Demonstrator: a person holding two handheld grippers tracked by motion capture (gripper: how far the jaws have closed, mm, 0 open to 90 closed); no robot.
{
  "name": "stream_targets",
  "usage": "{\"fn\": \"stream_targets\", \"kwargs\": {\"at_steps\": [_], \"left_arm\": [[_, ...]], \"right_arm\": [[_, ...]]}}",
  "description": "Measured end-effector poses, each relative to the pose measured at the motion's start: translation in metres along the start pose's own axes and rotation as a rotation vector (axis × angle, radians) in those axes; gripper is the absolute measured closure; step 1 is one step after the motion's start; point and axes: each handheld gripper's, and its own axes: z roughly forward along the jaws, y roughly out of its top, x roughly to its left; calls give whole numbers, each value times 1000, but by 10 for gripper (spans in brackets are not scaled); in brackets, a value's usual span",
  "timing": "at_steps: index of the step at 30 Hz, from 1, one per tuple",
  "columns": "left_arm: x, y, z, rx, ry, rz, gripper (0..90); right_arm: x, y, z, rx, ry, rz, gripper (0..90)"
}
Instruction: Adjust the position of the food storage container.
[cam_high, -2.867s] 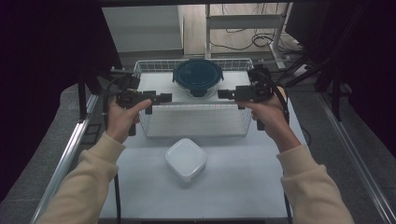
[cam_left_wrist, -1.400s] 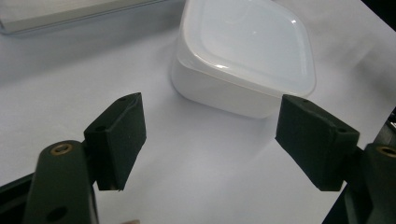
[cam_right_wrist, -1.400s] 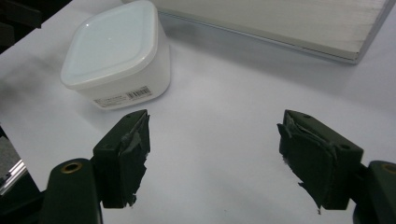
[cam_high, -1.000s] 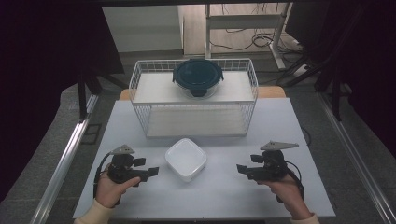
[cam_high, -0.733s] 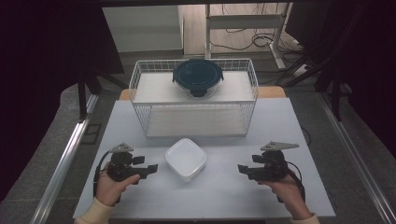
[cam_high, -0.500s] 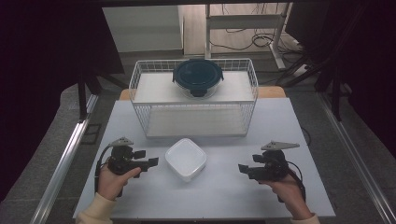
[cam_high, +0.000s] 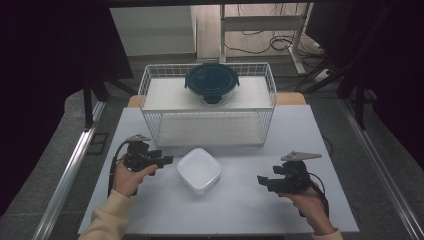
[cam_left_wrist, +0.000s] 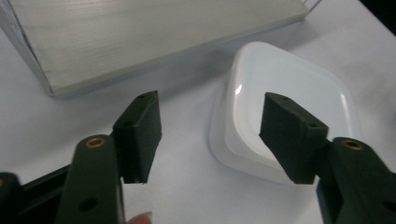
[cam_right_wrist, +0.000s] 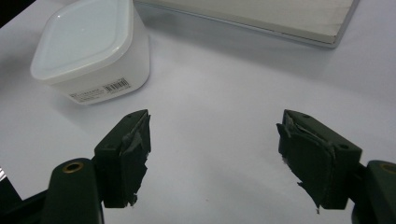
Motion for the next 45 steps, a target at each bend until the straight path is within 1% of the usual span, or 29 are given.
{"fn": "stream_targets", "kwargs": {"at_steps": [3,5,7,10,11,13,15,17,19,20,22,27,29,30,33,35,36,37,40,42,45], "left_arm": [[4,4,8,20,14,3,442],[6,6,12,33,16,3,463],[8,7,16,44,28,9,501],[13,10,22,62,47,12,590],[14,10,24,67,49,14,632],[17,12,28,83,41,21,727],[19,14,32,101,46,27,794],[20,15,36,118,35,27,845],[21,16,40,141,24,33,876],[21,16,42,141,17,32,888],[19,16,45,159,1,40,898],[16,14,49,181,-22,53,900],[14,13,49,182,-32,55,900],[14,13,49,184,-37,63,900],[9,10,50,189,-59,61,900],[4,7,51,199,-67,81,900],[1,4,51,204,-58,91,900],[0,2,51,206,-65,86,900],[-2,-1,49,211,-94,89,900],[-5,-3,47,212,-101,93,900],[-13,-8,44,216,-125,108,900]], "right_arm": [[0,0,2,5,0,2,250],[0,-1,2,7,-1,0,250],[0,-1,2,9,1,1,250],[-1,-1,3,9,-1,2,250],[-1,-1,3,10,-1,3,250],[-1,-2,4,12,-4,6,250],[-2,-2,4,15,-3,5,250],[-2,-2,5,18,-5,5,250],[-2,-3,6,21,-4,7,249],[-2,-3,6,22,-5,7,249],[-3,-3,6,21,-3,7,248],[-3,-3,5,20,-2,12,248],[-4,-4,5,20,-2,12,248],[-4,-4,5,19,-3,12,248],[-4,-4,5,19,-4,13,248],[-4,-4,5,18,0,13,247],[-4,-4,5,18,6,15,247],[-4,-4,5,16,8,18,247],[-4,-4,5,14,12,22,247],[-4,-4,5,13,15,24,247],[-4,-4,5,14,15,24,247]]}}
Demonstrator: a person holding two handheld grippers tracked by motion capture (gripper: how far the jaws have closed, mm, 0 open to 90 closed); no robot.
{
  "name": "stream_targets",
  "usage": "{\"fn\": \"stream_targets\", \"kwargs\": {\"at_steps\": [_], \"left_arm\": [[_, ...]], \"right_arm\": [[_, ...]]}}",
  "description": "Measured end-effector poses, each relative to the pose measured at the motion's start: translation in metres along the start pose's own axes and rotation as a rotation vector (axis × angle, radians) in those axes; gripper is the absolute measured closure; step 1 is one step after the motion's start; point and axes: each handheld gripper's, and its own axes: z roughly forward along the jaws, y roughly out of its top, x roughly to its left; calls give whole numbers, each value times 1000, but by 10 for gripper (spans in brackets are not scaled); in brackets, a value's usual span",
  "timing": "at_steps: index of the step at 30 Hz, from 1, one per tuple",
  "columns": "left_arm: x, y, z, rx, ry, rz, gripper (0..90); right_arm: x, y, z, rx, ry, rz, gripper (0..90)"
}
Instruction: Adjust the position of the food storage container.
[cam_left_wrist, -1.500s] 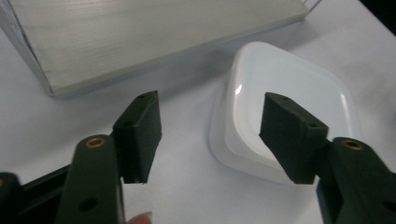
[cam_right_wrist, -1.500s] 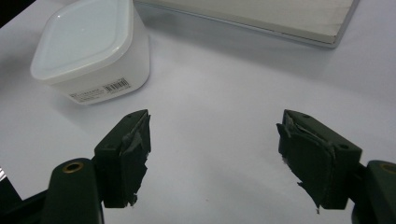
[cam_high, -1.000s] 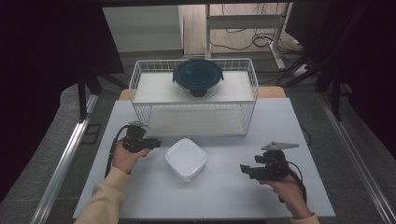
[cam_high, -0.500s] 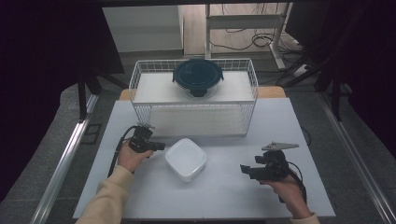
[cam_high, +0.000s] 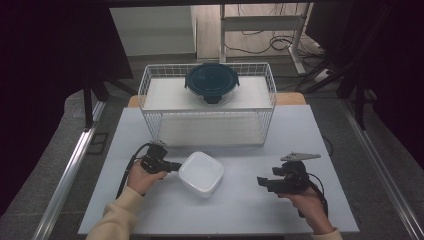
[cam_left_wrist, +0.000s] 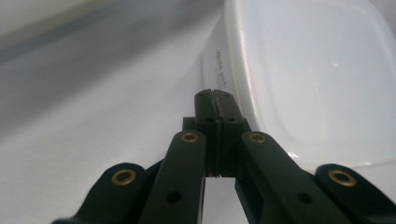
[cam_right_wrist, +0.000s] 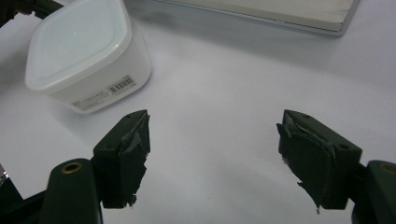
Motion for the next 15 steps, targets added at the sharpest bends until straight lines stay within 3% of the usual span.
{"fn": "stream_targets", "kwargs": {"at_steps": [10,15], "left_arm": [[-26,-14,4,16,-39,32,900],[-43,-18,8,32,-59,69,900]], "right_arm": [[1,0,0,1,5,-4,247],[1,0,0,2,7,-3,247]]}}
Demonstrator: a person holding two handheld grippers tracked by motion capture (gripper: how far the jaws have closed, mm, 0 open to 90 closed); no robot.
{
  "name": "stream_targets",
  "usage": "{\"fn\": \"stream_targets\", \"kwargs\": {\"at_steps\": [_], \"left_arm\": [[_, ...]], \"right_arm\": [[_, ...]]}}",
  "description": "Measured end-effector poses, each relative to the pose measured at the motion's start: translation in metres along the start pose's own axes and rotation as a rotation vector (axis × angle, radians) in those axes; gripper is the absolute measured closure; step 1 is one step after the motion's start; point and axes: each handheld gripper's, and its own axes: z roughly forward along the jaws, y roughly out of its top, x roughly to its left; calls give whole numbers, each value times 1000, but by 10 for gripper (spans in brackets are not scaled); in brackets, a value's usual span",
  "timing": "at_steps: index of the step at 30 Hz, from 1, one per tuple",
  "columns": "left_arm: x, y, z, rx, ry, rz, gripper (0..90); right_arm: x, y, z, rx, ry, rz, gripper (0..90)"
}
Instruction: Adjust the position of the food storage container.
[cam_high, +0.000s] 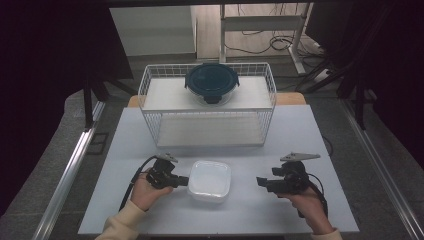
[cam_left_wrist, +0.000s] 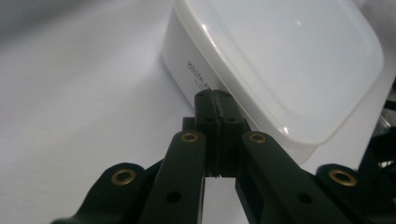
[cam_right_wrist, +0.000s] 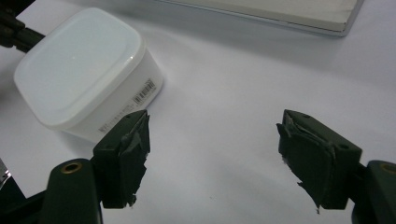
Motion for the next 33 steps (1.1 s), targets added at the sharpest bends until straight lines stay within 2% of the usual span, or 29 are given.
{"fn": "stream_targets", "kwargs": {"at_steps": [9,14,20,29,30,33], "left_arm": [[-20,0,11,16,-45,31,900],[-27,0,16,31,-57,55,900],[-30,1,16,29,-72,59,900],[-43,2,24,40,-103,73,900],[-43,2,24,40,-103,80,900],[-40,2,21,17,-77,61,900]], "right_arm": [[1,0,0,0,1,-6,247],[0,-1,1,4,0,-1,247],[0,-1,2,6,0,0,247],[0,-1,2,7,1,-1,247],[0,-1,2,8,1,-1,247],[0,-1,1,7,0,-3,248]]}}
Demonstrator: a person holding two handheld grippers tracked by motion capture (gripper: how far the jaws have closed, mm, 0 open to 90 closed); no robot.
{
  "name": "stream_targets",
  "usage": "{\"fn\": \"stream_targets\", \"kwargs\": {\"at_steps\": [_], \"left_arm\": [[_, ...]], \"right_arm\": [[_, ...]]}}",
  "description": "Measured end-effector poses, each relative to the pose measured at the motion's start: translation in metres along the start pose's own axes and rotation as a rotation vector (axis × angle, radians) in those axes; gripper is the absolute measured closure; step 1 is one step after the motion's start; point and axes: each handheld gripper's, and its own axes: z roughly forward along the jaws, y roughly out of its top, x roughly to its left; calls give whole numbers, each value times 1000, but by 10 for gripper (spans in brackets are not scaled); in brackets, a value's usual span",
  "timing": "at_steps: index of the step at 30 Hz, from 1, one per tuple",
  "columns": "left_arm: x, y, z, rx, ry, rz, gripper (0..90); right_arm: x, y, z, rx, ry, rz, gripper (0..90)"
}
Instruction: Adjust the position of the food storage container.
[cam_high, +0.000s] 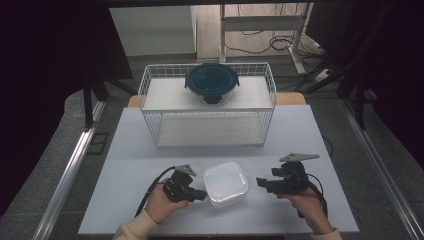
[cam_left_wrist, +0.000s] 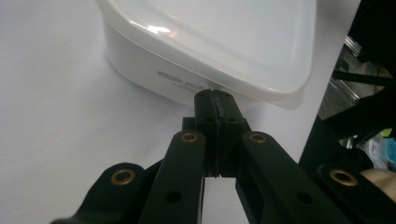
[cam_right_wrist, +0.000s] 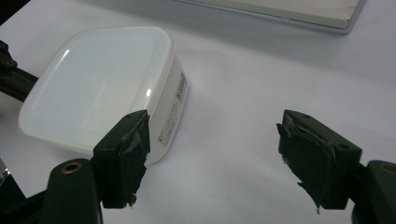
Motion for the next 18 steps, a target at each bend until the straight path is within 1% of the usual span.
{"fn": "stream_targets", "kwargs": {"at_steps": [3,5,8,12,14,15,18], "left_arm": [[5,-2,-10,-45,26,-21,900],[8,-5,-21,-90,57,-40,896],[12,-9,-34,-125,89,-53,848],[18,-15,-46,-182,149,-88,589],[21,-18,-53,-207,174,-110,488],[23,-19,-56,-214,177,-117,439],[28,-22,-62,-224,186,-133,369]], "right_arm": [[0,0,-2,-1,2,-1,254],[1,-1,-4,-3,-1,-5,259],[1,-3,-7,1,7,-6,273],[3,-8,-10,6,8,-5,285],[4,-11,-10,13,11,2,285],[5,-14,-9,16,12,5,286],[8,-19,-8,31,14,10,291]]}}
